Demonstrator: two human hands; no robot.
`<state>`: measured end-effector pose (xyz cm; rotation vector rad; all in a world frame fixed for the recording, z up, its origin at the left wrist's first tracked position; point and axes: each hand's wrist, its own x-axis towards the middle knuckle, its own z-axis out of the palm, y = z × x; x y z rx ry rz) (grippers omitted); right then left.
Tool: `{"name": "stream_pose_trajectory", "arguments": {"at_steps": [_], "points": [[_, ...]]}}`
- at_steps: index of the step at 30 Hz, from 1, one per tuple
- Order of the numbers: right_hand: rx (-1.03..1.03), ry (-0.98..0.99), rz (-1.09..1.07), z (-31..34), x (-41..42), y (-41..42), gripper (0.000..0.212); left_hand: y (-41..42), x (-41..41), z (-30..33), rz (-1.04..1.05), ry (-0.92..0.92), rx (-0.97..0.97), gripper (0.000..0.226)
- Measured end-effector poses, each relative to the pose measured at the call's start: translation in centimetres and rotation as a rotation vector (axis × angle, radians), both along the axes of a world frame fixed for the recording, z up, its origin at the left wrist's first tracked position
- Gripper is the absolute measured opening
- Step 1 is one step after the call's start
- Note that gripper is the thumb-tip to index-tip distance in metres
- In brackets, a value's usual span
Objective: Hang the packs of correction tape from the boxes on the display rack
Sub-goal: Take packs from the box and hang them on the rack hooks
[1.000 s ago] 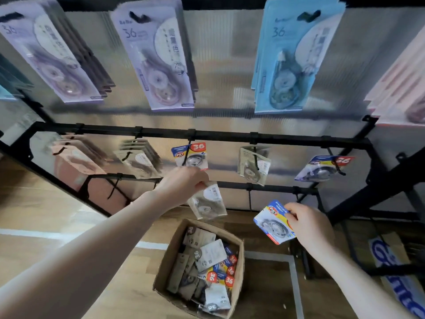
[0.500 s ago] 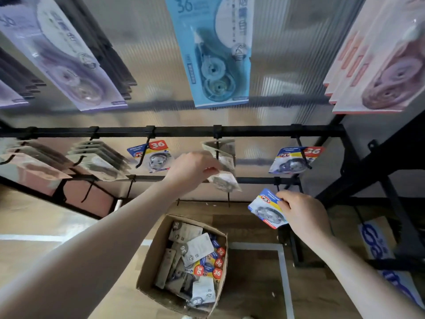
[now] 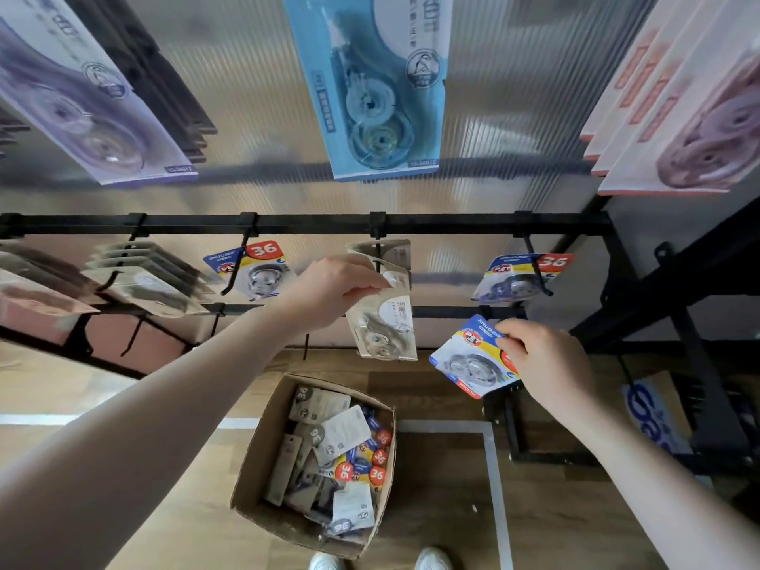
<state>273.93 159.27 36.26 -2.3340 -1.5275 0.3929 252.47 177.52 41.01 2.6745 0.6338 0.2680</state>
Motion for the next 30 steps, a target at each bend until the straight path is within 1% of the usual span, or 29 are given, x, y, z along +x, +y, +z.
{"name": "stream_pose_trajectory", "arguments": {"at_steps": [8,13,21,24,27,30], "points": [[-0.034,0.002,0.021,-0.5,-0.4,0.2,0.023,0.5,0.2,0.0,-0.056,-0.028,0.000,0.019],[-0.063,0.003,0.035,-1.2,-1.0,0.4,0.024,1.3,0.9,-0.8,0.020,-0.002,-0.014,0.020],[-0.071,0.002,0.042,-1.1,-1.2,0.7,0.028,1.6,2.0,-1.6,0.130,-0.045,0.123,0.024],[-0.068,0.003,0.055,-0.8,-1.4,0.9,0.028,1.2,2.0,-1.8,0.135,-0.051,0.166,0.025],[-0.060,0.013,0.067,-0.6,-1.9,1.2,0.031,1.0,1.6,-2.0,0.119,-0.091,0.218,0.021],[-0.050,0.016,0.063,-0.4,-2.5,1.7,0.030,0.8,0.5,-2.1,0.157,-0.113,0.257,0.021]]}}
